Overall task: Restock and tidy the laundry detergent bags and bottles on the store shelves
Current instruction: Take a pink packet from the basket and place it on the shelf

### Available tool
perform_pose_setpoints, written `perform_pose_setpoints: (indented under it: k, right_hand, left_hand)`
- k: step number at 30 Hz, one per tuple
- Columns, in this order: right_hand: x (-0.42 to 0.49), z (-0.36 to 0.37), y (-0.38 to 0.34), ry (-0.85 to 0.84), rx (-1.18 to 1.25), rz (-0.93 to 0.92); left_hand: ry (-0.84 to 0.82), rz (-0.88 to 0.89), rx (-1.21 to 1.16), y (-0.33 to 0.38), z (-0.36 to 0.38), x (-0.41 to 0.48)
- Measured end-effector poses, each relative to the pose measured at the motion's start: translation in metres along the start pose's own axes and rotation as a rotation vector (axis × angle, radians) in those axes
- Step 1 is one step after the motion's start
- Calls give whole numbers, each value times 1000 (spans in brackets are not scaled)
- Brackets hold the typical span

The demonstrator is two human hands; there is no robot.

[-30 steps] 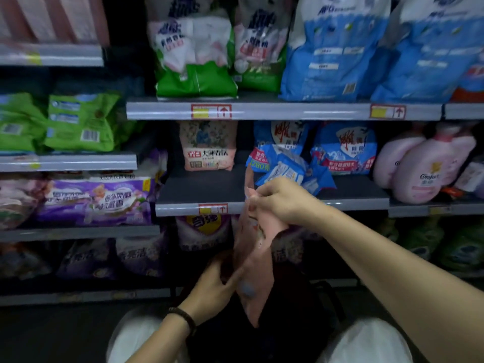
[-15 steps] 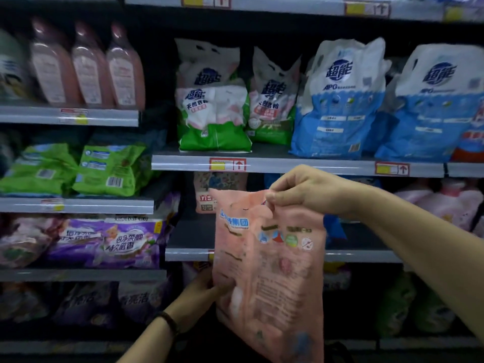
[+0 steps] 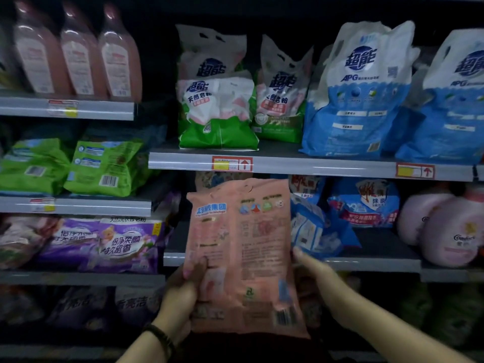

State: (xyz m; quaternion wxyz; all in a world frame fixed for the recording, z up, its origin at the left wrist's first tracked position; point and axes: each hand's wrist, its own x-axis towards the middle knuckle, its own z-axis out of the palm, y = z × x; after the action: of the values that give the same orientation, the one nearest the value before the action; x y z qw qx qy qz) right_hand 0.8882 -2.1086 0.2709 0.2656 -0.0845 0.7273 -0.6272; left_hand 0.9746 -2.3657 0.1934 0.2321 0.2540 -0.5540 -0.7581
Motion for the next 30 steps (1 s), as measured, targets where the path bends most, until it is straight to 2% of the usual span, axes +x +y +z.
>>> perform_pose_setpoints:
  k: [2, 3, 7, 11, 14, 17, 18, 20, 21, 22, 24, 26, 30]
  right_hand:
    - [1, 13, 26, -74, -144, 8]
    - [0, 20, 36, -30, -218, -14]
    - [33, 39, 55, 193, -240, -66]
    - [89, 42, 46, 200, -326, -78]
    - [138, 48, 27, 325, -491, -181]
    - [185, 60, 6, 481, -727, -303]
    - [200, 63, 4, 504, -783, -378]
    - [225, 71, 11, 430, -1013, -460]
    - [234, 75, 20, 345, -1127, -456]
    - [240, 79, 32, 229, -1192, -415]
    - [246, 85, 52, 48, -1246, -318]
    - [252, 85, 61, 22, -1278, -276]
    - [255, 86, 50, -51, -1255, -171]
  left_hand:
    - [51, -39, -4, -1, 0, 12]
    - [68, -78, -16, -1, 0, 15]
    - [72, -171, -6, -6, -1, 50]
    - [67, -192, 70, 6, 7, 100]
    - [-12, -159, 28, 28, 25, 136]
    - [3, 24, 90, 43, 35, 180]
    - [56, 116, 235, 42, 35, 195]
    - [113, 261, 862, 29, 32, 208]
    - [78, 309, 1186, 16, 35, 206]
    - [-28, 351, 1411, 2, 36, 200]
    - [-229, 410, 1593, -19, 37, 192]
    - [-255, 427, 1656, -29, 31, 199]
    - [-314, 345, 1646, -25, 31, 208]
